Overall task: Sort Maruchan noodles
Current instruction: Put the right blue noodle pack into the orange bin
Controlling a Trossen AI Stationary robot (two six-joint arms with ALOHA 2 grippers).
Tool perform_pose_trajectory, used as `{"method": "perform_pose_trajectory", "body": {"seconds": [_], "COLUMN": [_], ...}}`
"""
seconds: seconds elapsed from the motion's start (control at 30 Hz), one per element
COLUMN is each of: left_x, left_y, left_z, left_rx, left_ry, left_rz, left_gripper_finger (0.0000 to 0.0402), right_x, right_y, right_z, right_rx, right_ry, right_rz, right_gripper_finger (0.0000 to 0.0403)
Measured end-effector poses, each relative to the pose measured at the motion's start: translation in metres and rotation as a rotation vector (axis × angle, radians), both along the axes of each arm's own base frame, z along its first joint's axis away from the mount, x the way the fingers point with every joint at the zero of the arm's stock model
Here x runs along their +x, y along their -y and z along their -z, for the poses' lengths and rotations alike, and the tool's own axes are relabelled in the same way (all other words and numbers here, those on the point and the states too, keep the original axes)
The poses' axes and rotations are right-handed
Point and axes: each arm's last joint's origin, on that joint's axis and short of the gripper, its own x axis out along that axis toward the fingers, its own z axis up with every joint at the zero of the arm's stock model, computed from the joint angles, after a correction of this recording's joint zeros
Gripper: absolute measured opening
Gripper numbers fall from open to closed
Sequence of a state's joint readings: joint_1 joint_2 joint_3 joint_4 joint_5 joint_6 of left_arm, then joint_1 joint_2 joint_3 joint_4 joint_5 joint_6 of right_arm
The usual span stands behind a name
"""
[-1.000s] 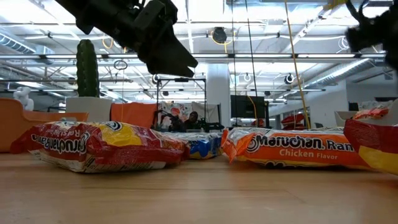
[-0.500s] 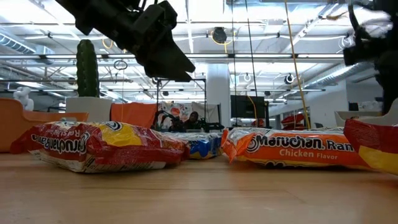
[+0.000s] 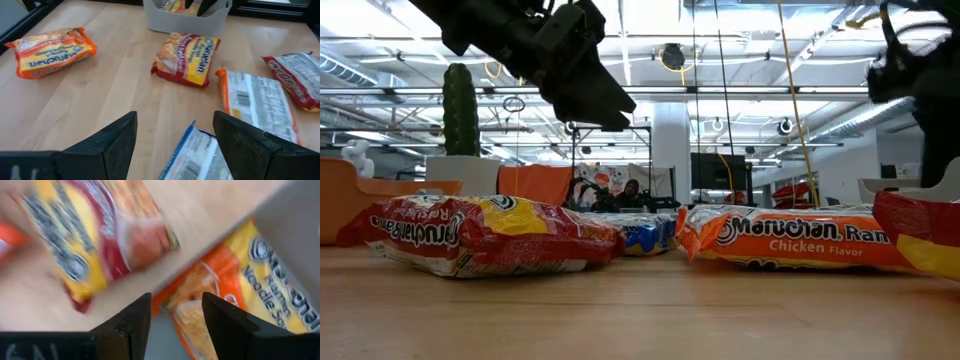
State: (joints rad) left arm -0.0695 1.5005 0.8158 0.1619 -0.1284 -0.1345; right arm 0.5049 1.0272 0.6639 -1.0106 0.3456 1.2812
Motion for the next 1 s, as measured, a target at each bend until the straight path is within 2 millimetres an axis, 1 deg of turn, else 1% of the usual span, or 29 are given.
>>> {"method": "perform_pose_trajectory", "body": {"seconds": [0.1, 0.2, 0.37, 0.53, 0.6, 0.7, 0.77, 0.83, 1.0], "left_x": [0.000, 0.000, 0.000, -0.001, -0.002, -0.001, 0.001, 0.002, 0.001], "left_y": [-0.001, 0.000, 0.007, 0.016, 0.020, 0.023, 0.023, 0.022, 0.022], "left_z": [0.000, 0.000, 0.000, 0.000, 0.000, -0.001, -0.005, -0.007, -0.006], "left_rx": [0.001, 0.001, -0.004, -0.006, -0.004, 0.009, 0.003, -0.013, 0.001], "left_ry": [-0.001, -0.003, 0.001, 0.006, 0.005, 0.016, 0.051, 0.077, 0.070], "left_rz": [-0.005, -0.001, 0.020, 0.050, 0.062, 0.094, 0.125, 0.118, 0.149], "left_gripper_finger": [0.0266, 0.0266, 0.0266, 0.0266, 0.0266, 0.0266, 0.0266, 0.0266, 0.0266], "right_x": [0.009, 0.022, 0.044, 0.057, 0.060, 0.066, 0.070, 0.076, 0.092], "right_y": [-0.003, -0.009, -0.019, -0.024, -0.025, -0.022, -0.019, -0.015, 0.002], "right_z": [-0.009, -0.016, -0.031, -0.045, -0.047, -0.046, -0.040, -0.034, -0.019], "right_rx": [-0.035, -0.054, -0.109, -0.202, -0.249, -0.310, -0.338, -0.360, -0.449], "right_ry": [0.104, 0.245, 0.483, 0.649, 0.671, 0.671, 0.634, 0.597, 0.484], "right_rz": [-0.030, -0.124, -0.287, -0.355, -0.373, -0.343, -0.321, -0.312, -0.305], "right_gripper_finger": [0.0169, 0.0169, 0.0169, 0.0169, 0.0169, 0.0169, 0.0169, 0.0169, 0.0169]}}
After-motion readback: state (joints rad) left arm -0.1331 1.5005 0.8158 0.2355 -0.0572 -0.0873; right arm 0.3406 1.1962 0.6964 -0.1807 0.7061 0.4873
